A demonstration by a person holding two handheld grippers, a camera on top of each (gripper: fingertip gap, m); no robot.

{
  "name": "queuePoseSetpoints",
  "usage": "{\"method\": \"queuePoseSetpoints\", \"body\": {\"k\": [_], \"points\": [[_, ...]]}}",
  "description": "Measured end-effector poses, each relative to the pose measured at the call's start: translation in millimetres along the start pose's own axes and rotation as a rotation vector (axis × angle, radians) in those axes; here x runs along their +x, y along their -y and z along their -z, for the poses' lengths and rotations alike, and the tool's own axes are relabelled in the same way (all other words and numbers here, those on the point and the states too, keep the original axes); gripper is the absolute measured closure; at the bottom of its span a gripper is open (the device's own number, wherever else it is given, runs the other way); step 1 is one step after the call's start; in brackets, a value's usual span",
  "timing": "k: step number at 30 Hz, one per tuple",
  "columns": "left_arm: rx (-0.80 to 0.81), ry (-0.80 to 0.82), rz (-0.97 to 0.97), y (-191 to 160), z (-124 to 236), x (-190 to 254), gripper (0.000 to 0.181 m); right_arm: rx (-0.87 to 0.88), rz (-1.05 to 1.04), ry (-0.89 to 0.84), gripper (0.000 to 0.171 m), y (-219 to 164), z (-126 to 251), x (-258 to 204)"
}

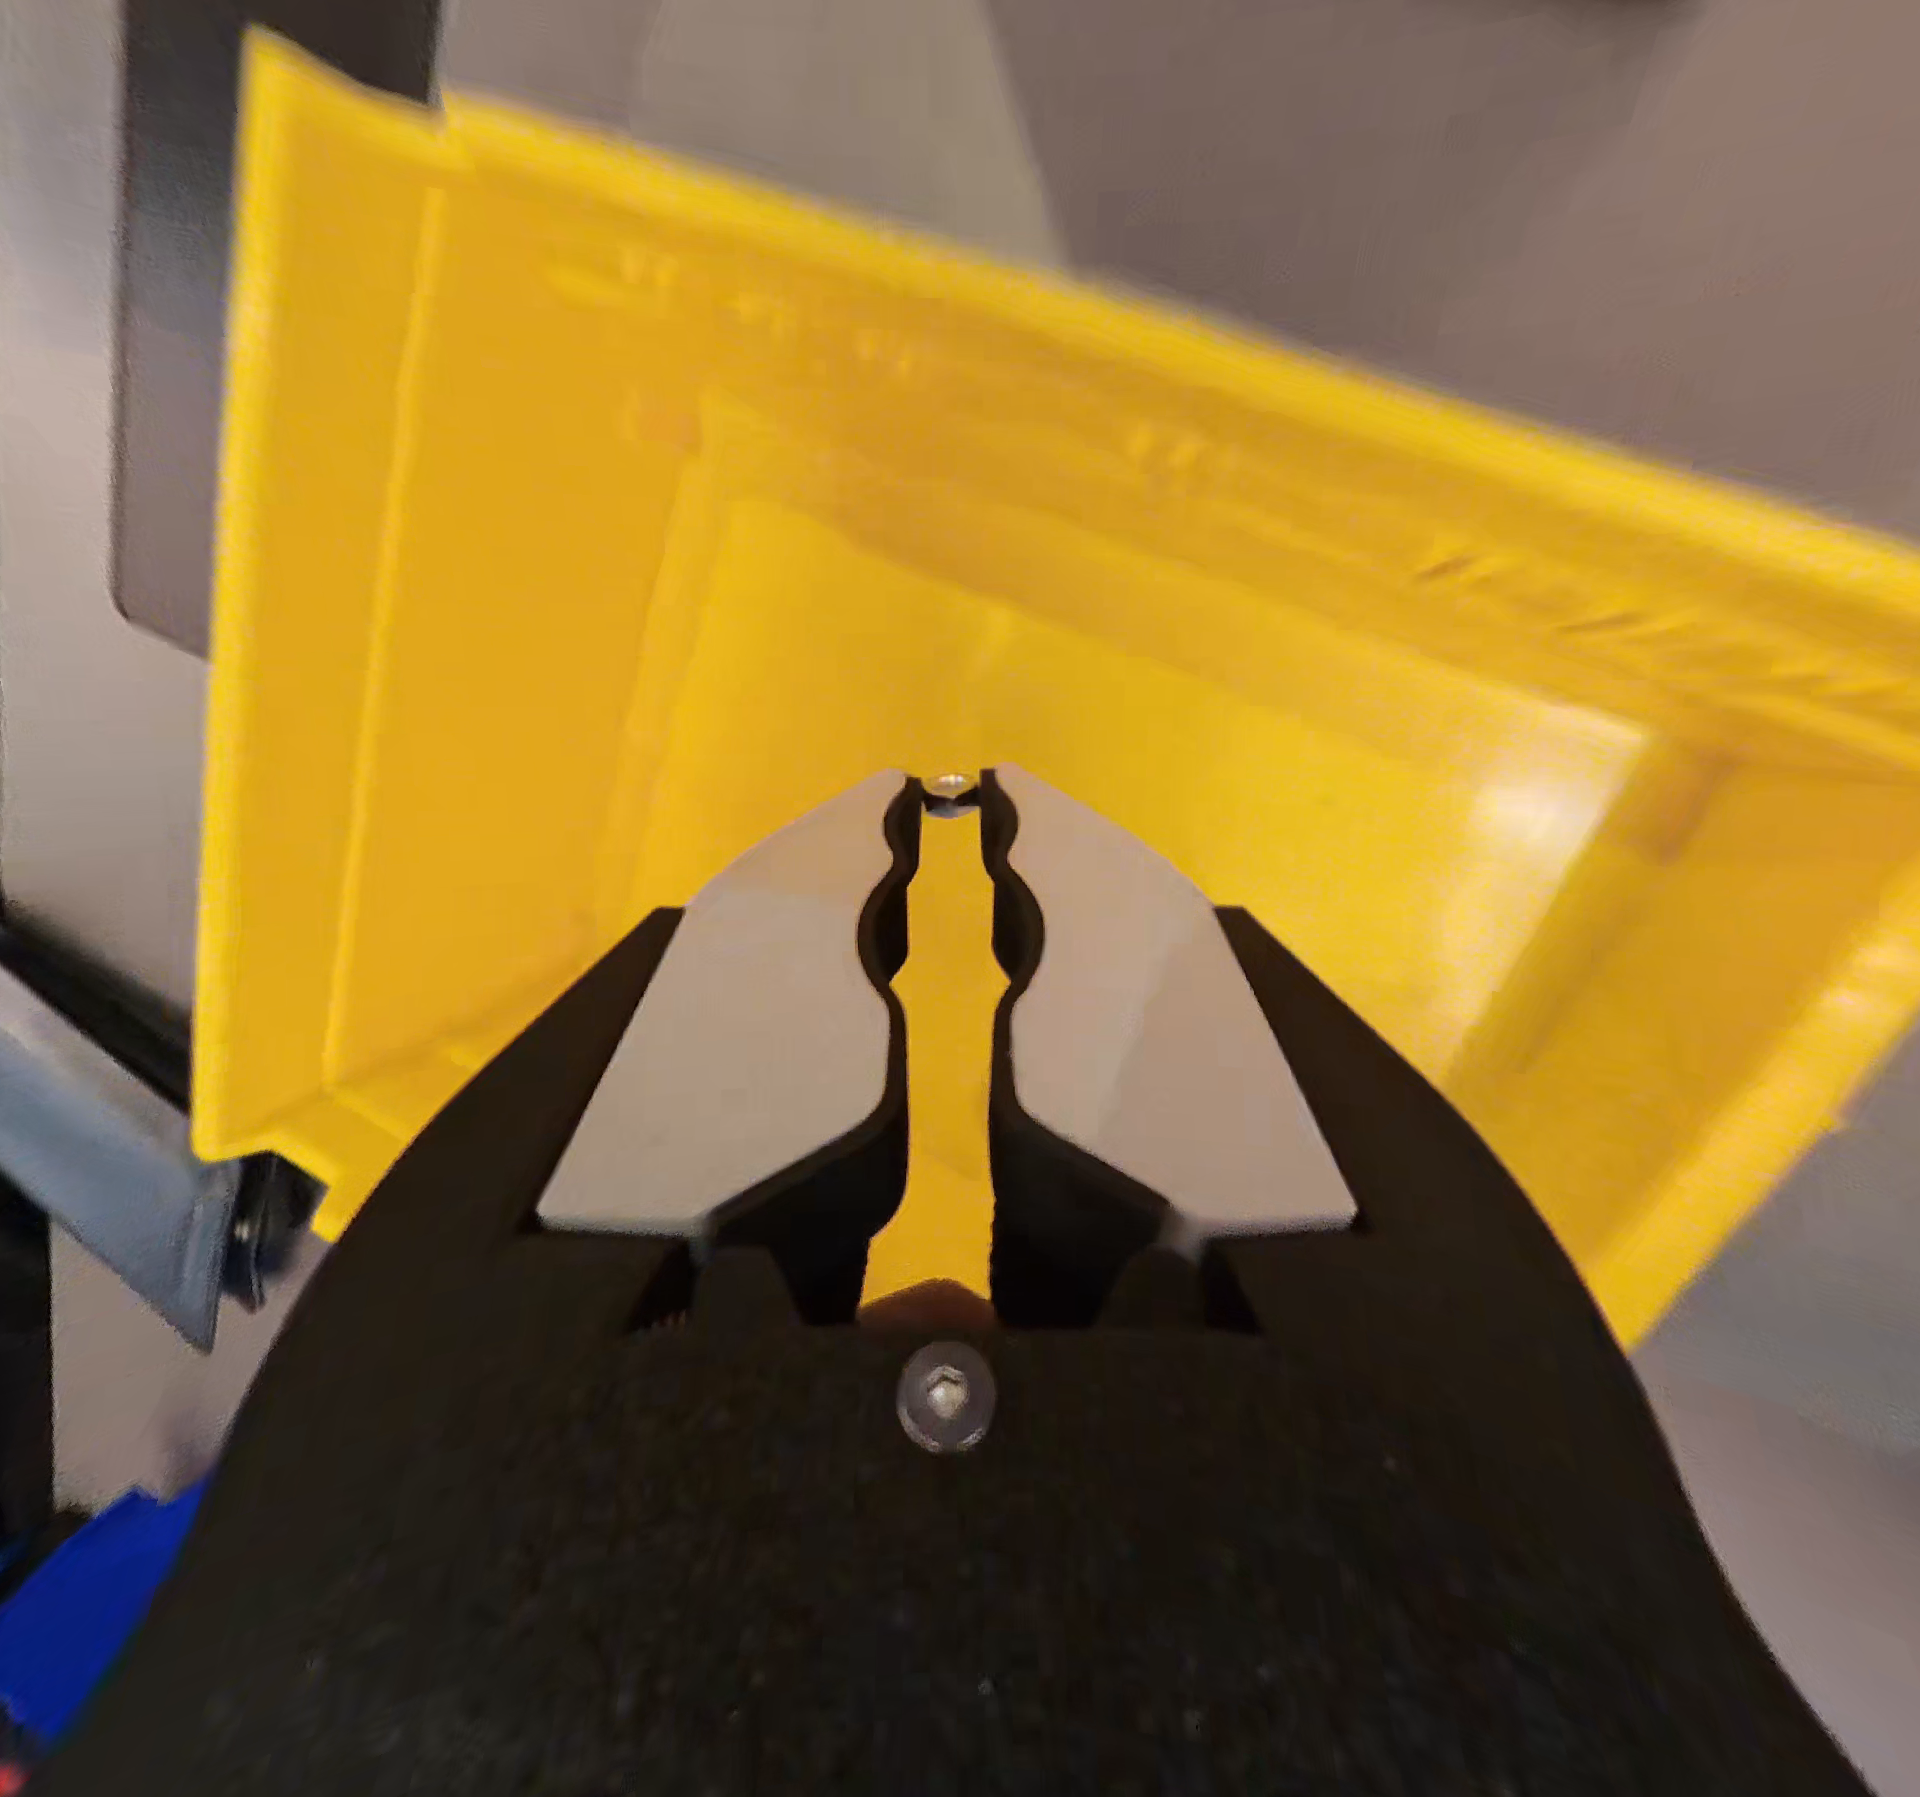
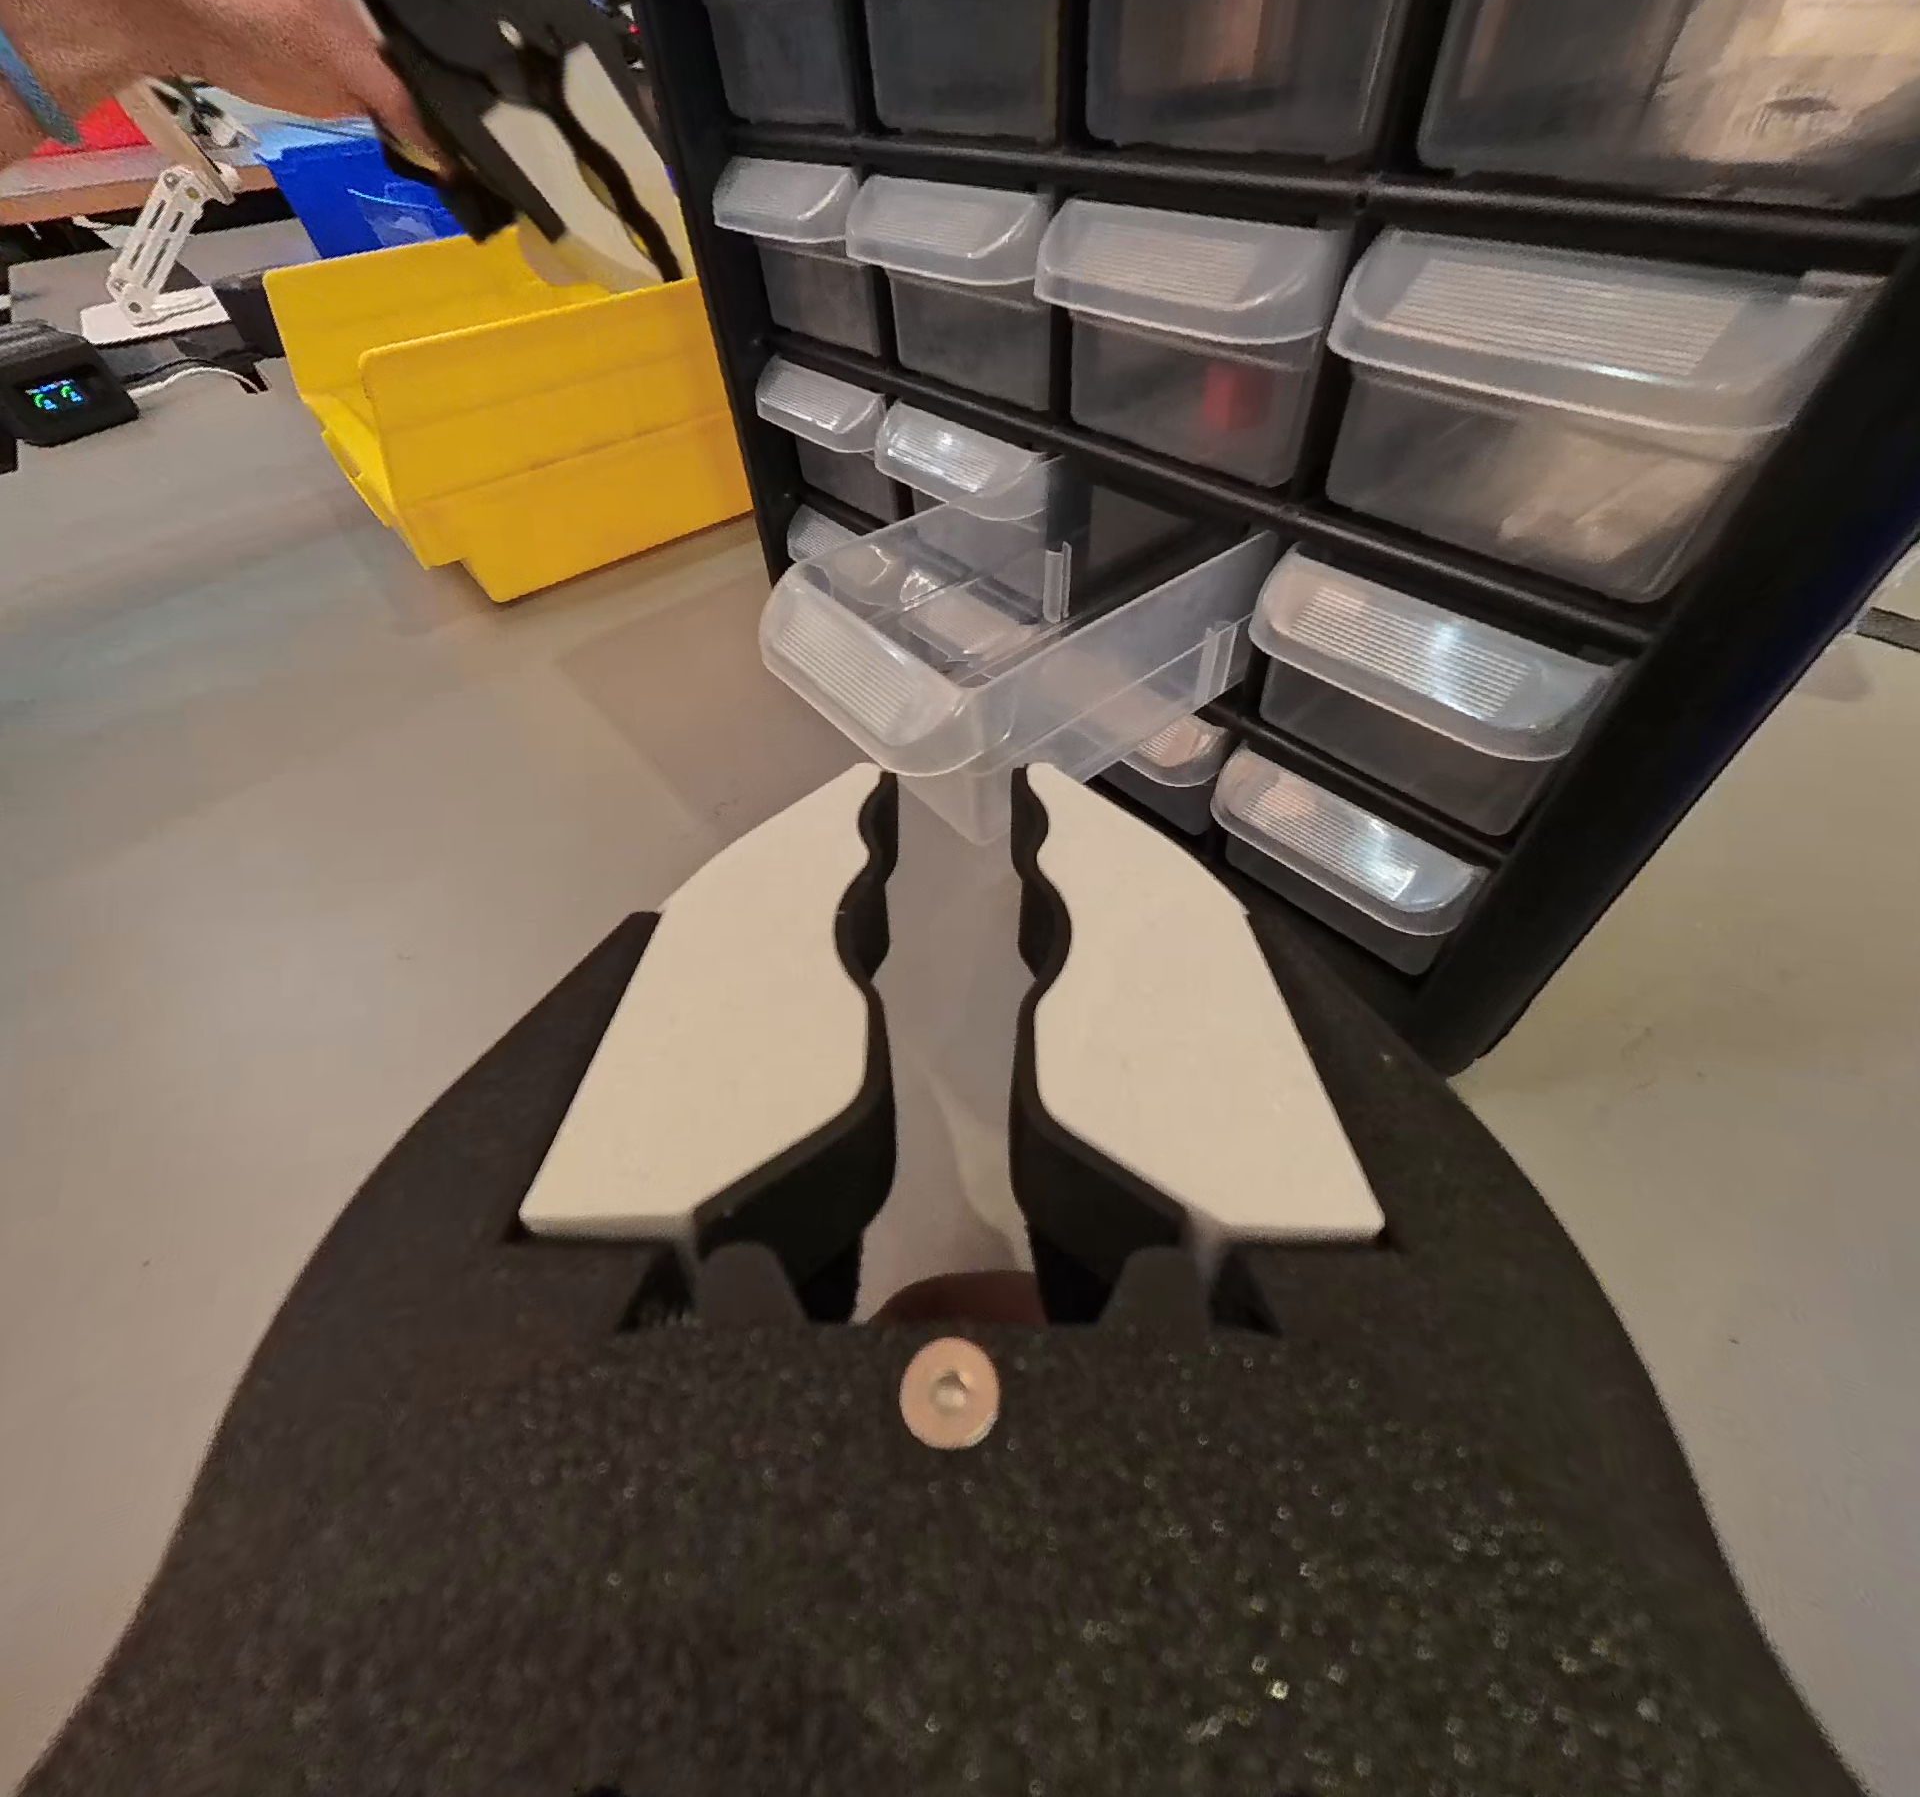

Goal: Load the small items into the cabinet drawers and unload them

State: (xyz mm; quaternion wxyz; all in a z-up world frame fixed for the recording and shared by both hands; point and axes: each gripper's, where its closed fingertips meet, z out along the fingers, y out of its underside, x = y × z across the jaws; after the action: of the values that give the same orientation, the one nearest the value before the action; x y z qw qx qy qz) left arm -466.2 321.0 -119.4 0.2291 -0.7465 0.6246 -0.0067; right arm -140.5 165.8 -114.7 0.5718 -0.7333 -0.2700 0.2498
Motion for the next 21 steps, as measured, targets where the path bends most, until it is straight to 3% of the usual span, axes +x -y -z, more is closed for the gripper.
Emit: {"method": "queuePoseSetpoints", "body": {"k": [6, 11, 17, 21], "points": [[0.322, -0.047, -0.083, 89.1, 62.4, 56.9, 0.171, -0.002, -0.003, 0.0, 0.151, -0.4, 0.5, 0.1], [0.436, -0.13, -0.167, 170.5, 89.6, 117.2, 0.171, -0.004, -0.022, -0.003, 0.151, -0.7, 0.0, 2.6], [0.381, -0.069, -0.225, 253.0, 62.6, 166.7, 0.171, 0.012, -0.053, -0.009, 0.151, 0.8, 1.8, 7.3], [0.22, -0.058, -0.198, 279.2, 22.8, 182.4, 0.171, 0.011, -0.053, -0.005, 0.151, 0.5, 2.6, 6.7]]}}
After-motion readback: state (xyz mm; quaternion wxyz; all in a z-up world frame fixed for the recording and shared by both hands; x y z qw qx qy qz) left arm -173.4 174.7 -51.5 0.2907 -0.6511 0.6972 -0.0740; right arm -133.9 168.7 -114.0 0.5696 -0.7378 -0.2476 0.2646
